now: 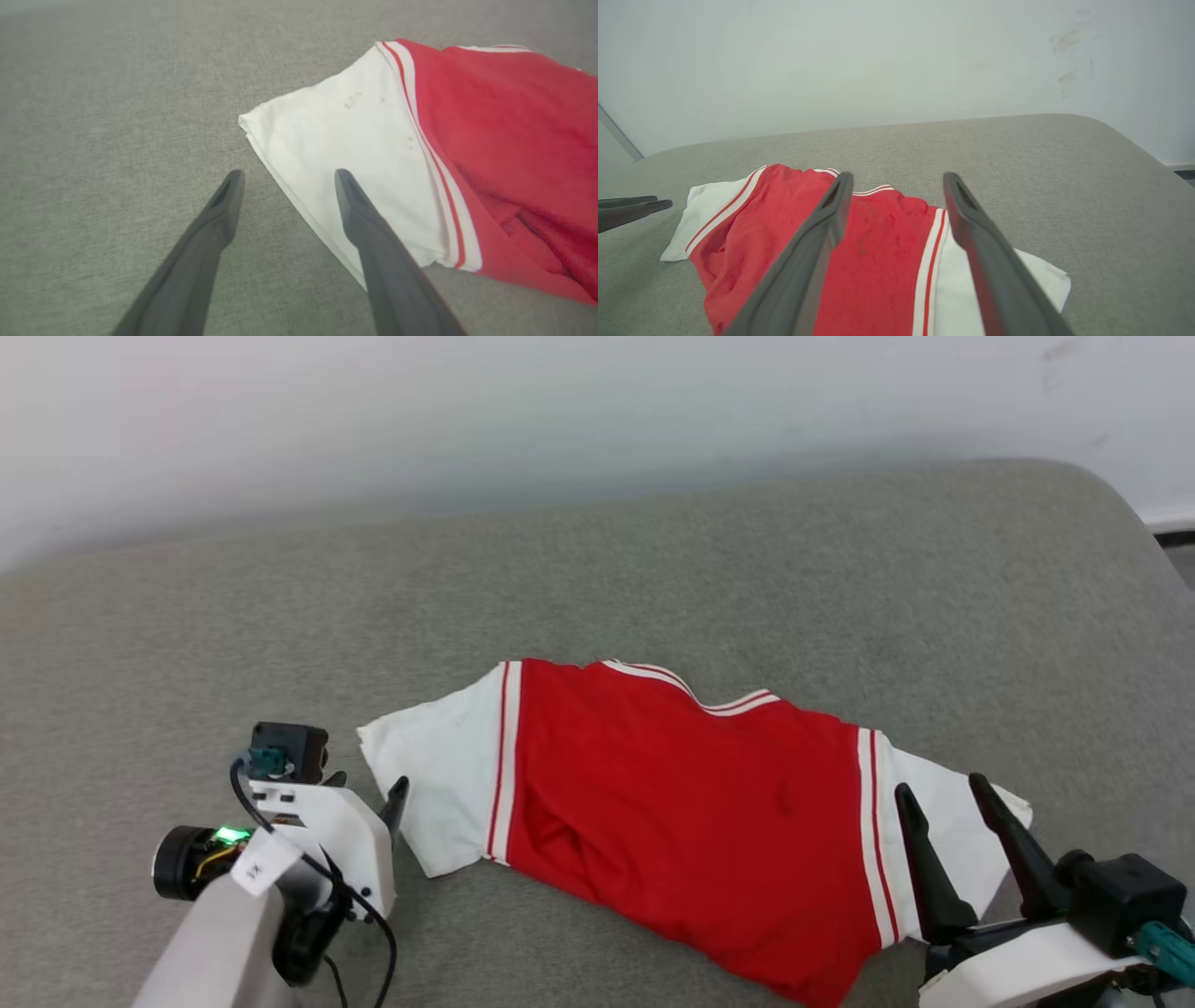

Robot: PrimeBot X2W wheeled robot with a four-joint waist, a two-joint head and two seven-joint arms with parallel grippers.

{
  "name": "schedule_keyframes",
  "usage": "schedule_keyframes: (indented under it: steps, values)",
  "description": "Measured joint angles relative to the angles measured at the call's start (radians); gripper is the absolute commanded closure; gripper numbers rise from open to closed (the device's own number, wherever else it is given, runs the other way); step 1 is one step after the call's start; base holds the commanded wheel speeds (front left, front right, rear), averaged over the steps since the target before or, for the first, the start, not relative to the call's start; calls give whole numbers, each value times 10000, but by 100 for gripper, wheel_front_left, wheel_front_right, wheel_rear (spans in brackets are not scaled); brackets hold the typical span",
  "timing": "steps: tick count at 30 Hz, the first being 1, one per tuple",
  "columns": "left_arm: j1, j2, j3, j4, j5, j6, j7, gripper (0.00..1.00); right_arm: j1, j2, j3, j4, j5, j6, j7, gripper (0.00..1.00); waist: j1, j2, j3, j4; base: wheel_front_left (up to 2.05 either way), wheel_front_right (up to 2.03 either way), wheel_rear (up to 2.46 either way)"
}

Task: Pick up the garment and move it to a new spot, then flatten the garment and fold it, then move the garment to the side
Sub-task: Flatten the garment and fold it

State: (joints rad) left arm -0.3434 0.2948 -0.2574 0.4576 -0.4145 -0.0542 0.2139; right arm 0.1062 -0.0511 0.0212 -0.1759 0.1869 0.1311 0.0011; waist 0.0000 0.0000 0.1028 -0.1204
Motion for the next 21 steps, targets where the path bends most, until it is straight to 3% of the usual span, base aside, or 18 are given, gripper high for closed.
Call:
schedule_keyframes:
  steps: [9,15,16,17,21]
  values:
    - [-1290,602,-98,1348,-535,-468,1689,0,-325,0,305,587,410,0,-376,0,1,0,971,-627,0,0,0]
    - [-2013,897,-842,1779,-834,-692,2803,0,-510,-2,330,989,589,0,-550,0,-1,1,1381,-843,0,0,0]
    - [-2171,986,-1087,1824,-1149,-692,3196,71,-576,0,322,1126,591,0,-566,0,-2,1,1413,-863,0,0,0]
    - [-2197,1032,-1294,1756,-1294,-685,3266,100,-624,0,316,1162,612,0,-566,0,-3,1,1426,-863,0,0,0]
    - [-2161,1106,-1678,1670,-1645,-702,2819,100,-677,0,165,1386,717,0,-527,0,-2,1,1417,-823,0,0,0]
